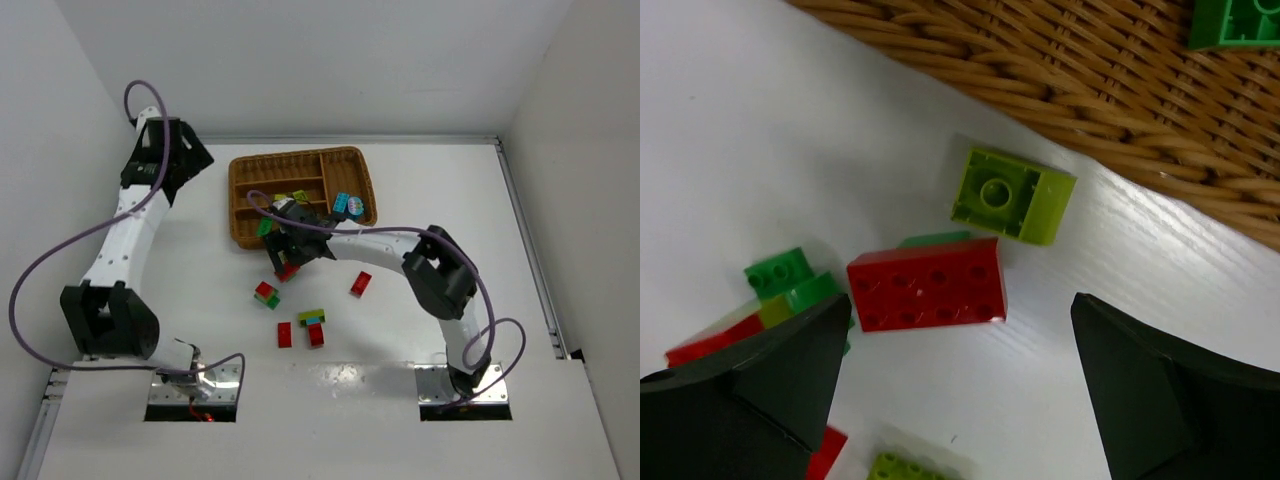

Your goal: Sort the legos into containers by color

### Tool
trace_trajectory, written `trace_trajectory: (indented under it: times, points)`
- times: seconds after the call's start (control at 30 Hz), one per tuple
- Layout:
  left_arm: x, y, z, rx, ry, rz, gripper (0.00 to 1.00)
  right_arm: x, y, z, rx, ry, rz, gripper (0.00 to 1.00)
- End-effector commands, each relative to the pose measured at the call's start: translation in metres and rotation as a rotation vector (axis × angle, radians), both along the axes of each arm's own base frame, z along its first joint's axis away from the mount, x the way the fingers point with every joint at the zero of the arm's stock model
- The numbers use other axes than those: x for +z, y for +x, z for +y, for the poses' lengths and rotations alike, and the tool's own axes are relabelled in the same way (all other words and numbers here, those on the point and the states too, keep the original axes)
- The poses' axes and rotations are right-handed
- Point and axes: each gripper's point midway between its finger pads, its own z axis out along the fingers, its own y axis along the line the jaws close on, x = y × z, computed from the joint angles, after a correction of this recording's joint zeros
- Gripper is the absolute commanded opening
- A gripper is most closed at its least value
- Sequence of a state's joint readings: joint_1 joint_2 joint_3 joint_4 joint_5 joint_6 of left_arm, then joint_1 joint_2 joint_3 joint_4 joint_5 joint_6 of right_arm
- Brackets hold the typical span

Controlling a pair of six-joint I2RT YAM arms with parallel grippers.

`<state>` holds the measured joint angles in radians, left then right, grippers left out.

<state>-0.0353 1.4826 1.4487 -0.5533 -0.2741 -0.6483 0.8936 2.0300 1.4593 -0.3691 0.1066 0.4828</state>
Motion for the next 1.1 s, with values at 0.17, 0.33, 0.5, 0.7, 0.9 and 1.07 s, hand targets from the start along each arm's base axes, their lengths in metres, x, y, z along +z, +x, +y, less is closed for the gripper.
trace_trajectory:
  times: [0.17, 0.33, 0.5, 0.7, 0.9, 1.07]
  points:
    - [-0.021, -0.034, 0.021, 0.04, -0.004, 0.051, 0.81, -0.011, 0.033, 0.021, -0.071, -0.021, -0.053, 0.93]
    - [-0.029, -0.039, 0.023, 0.035, -0.003, 0.068, 0.81, -0.025, 0.041, 0.021, -0.146, -0.069, -0.057, 0.87]
    - [-0.033, -0.041, 0.025, 0.032, -0.002, 0.08, 0.81, -0.032, 0.041, 0.02, -0.18, -0.07, -0.046, 0.76]
    - [-0.037, -0.042, 0.023, 0.024, -0.007, 0.089, 0.81, -0.027, 0.036, 0.023, -0.177, -0.06, -0.047, 0.48]
    - [-0.035, -0.04, 0.022, 0.017, -0.012, 0.08, 0.81, 0.014, 0.031, 0.014, -0.204, -0.066, -0.131, 0.35]
    - [-0.039, -0.041, 0.02, 0.009, -0.018, 0.089, 0.81, 0.048, 0.02, -0.001, -0.208, -0.021, -0.157, 0.35]
